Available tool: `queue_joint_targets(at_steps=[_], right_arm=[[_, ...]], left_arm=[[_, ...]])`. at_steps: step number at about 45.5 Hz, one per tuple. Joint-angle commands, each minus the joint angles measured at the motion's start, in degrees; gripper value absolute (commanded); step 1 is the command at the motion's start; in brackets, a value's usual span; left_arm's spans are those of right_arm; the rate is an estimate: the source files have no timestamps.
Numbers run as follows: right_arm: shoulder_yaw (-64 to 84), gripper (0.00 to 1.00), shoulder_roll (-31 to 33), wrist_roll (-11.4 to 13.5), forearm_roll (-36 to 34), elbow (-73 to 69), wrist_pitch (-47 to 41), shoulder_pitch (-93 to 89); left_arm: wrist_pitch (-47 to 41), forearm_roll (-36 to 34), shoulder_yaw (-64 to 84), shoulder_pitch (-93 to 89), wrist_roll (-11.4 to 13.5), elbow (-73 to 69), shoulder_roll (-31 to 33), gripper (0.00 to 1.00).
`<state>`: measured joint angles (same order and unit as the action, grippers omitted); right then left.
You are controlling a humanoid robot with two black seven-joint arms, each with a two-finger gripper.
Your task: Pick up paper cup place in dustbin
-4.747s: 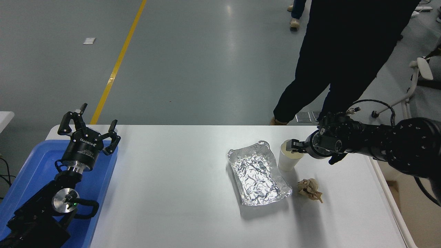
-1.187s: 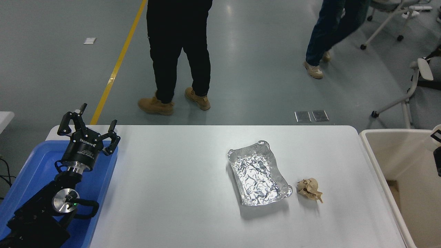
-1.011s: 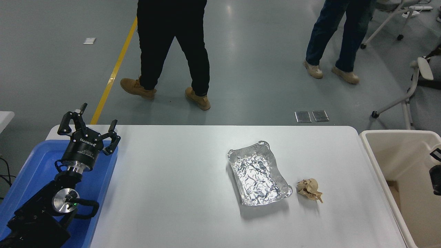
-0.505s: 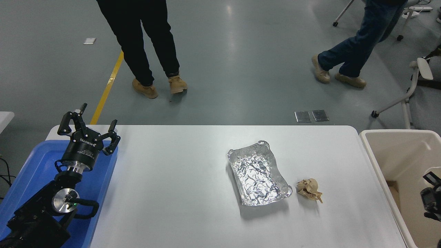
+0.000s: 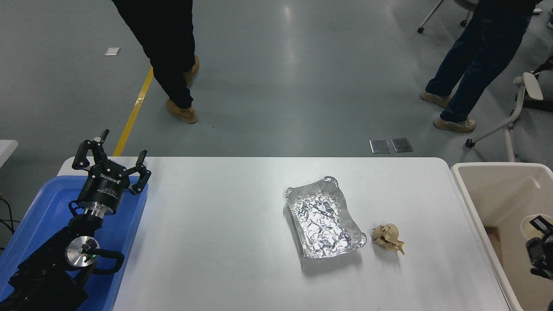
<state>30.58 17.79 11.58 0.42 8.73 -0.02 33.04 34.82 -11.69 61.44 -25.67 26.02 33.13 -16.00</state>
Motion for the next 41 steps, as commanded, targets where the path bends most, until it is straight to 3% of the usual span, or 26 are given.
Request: queue_joint_targets(at_steps=[1,15,41], right_arm=[[1.23,1.0,2.06,-0.06,0.02,-5.81,0.46,3.95],[16.87,1.0,15.51,-0.24,0.11,-35.52,-0.59,28.99],[27.08,1.0,14.02,-0.06,4.42,-68.48,-11.48,68.55]], left_arm=[[0.07,0.0,0.0,0.0,0.0,0.01,0.0,0.98],[-0.02,0.0,0.0,0.0,0.0,0.01,0.0,0.98],[0.07,0.0,0.0,0.0,0.0,0.01,0.0,0.98]])
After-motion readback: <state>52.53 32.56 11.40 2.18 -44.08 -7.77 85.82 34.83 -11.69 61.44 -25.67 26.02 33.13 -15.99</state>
